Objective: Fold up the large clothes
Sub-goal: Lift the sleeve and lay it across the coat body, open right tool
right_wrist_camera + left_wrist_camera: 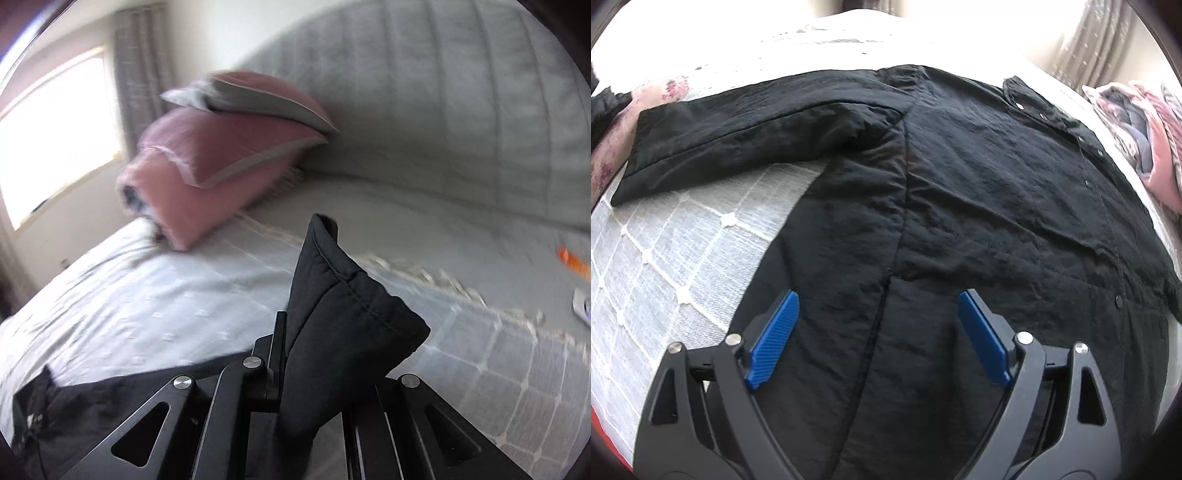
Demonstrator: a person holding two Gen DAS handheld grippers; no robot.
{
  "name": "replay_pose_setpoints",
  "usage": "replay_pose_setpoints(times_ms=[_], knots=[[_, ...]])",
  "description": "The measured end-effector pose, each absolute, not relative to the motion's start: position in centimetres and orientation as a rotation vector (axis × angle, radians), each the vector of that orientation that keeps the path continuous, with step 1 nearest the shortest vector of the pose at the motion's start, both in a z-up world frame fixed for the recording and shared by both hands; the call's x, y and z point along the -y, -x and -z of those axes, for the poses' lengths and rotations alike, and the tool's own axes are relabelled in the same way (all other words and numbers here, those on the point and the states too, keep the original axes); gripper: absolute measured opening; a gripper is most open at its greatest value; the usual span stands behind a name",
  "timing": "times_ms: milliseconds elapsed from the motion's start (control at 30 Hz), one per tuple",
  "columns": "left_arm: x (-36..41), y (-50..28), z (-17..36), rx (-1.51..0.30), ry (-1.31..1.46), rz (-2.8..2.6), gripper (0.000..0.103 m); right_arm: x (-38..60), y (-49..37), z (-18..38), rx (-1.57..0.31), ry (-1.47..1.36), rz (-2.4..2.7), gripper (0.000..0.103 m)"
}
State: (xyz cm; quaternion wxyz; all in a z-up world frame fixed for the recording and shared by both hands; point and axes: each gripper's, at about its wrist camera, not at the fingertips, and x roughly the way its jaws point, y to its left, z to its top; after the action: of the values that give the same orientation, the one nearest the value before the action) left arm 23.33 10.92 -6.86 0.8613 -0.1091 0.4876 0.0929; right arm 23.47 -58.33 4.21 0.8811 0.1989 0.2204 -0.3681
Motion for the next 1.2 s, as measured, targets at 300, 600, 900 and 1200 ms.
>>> replay_pose_setpoints(times_ms=[300, 600, 900, 1200], knots=[[-12.0, -23.0, 6.5, -1.014, 0.297, -0.193, 0.088, 42.1, -30.5, -9.3, -0.41, -0.226, 0.429, 0.007], [-13.1, -23.0, 6.5, -1.014, 0.332, -0.191, 0.088, 26.1, -35.8, -5.4, -0.488, -0.13, 0.146, 0.007], [-14.0, -23.0, 6.8, -1.022, 0.378, -0.175, 0.088, 14.5, -38.6, 1.8, -0.615, -0.054, -0.04, 0.007], [-14.2, -23.0, 6.9, -1.031, 0.405, -0.165, 0.088, 11.6, -38.6, 6.8, -0.786, 0.034, -0.088, 0.013]])
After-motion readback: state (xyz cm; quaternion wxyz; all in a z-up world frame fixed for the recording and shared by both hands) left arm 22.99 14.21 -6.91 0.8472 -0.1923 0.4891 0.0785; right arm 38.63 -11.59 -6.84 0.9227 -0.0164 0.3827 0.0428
